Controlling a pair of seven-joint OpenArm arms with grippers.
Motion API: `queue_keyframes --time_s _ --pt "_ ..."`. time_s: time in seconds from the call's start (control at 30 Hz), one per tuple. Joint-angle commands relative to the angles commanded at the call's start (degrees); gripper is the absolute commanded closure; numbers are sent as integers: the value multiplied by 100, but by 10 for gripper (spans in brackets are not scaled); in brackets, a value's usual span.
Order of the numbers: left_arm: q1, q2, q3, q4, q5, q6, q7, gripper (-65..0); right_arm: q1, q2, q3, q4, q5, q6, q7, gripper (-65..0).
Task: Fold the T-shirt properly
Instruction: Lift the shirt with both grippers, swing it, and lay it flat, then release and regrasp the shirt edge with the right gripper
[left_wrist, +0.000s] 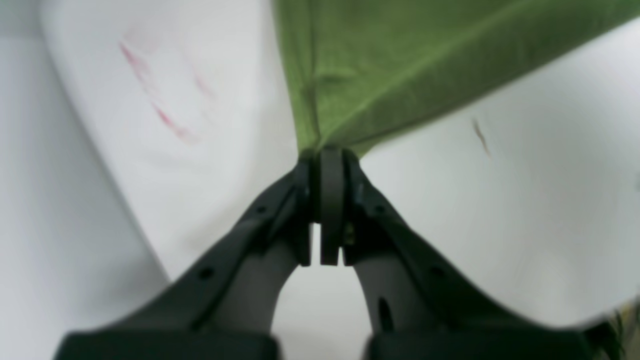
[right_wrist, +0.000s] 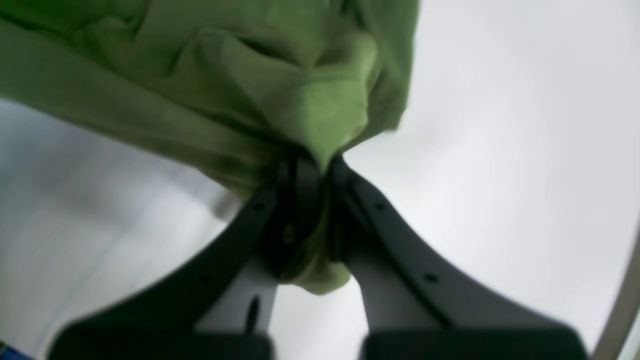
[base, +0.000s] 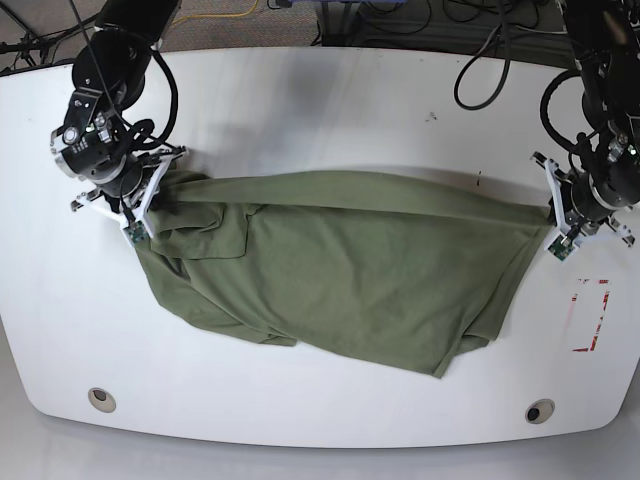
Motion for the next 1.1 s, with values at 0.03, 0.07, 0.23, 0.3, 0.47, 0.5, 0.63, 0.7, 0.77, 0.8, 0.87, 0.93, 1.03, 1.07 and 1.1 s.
queue_keyframes --time_s 0.03,0.07,0.23,0.3,0.47,0.5,0.63,0.7,0.77,0.8,0.87,0.93,1.03,1.07,1.1 --pt "105 -53 -9 0 0 0 0 0 -70 -18 0 0 0 0 0 -10" --pt "246 -123 -9 0 0 0 0 0 -158 -62 0 0 0 0 0 -10" --pt "721 -237 -18 0 -9 0 -9 0 -466 -193 0 0 0 0 0 -8" --pt "853 -246 -18 0 0 0 -9 0 -589 -211 0 0 0 0 0 -8" --pt "1064 -484 -26 -9 0 0 -9 0 -862 -237 0 0 0 0 0 -8" --pt "1081 -527 -26 -18 0 0 -9 0 -905 -273 0 -9 0 0 0 -8" --pt "1090 -545 -26 -18 0 0 -9 0 -1046 -387 0 -26 -44 0 9 -13" --pt "1178 -545 -26 -26 9 0 -9 0 -1152 -396 0 -35 -18 0 9 -14" --pt "1231 -554 -26 -18 9 0 -9 0 -1240 -404 0 -35 0 0 9 -14" --pt "1231 -554 -26 -18 9 0 -9 0 -1257 -404 0 -35 0 0 9 -16" --pt "1231 -554 -26 -18 9 0 -9 0 -1275 -404 -9 -35 0 0 9 -27" --pt "1231 -554 -26 -18 9 0 -9 0 -1284 -422 -9 -26 0 0 9 -73" --pt "1231 -554 -26 -26 9 0 -9 0 -1301 -571 35 0 9 0 9 -219" --pt "1231 -554 -26 -26 9 0 -9 0 -1284 -633 141 9 9 0 9 -301" --pt "1231 -554 -26 -26 9 0 -9 0 -1275 -659 202 9 18 0 9 -341"
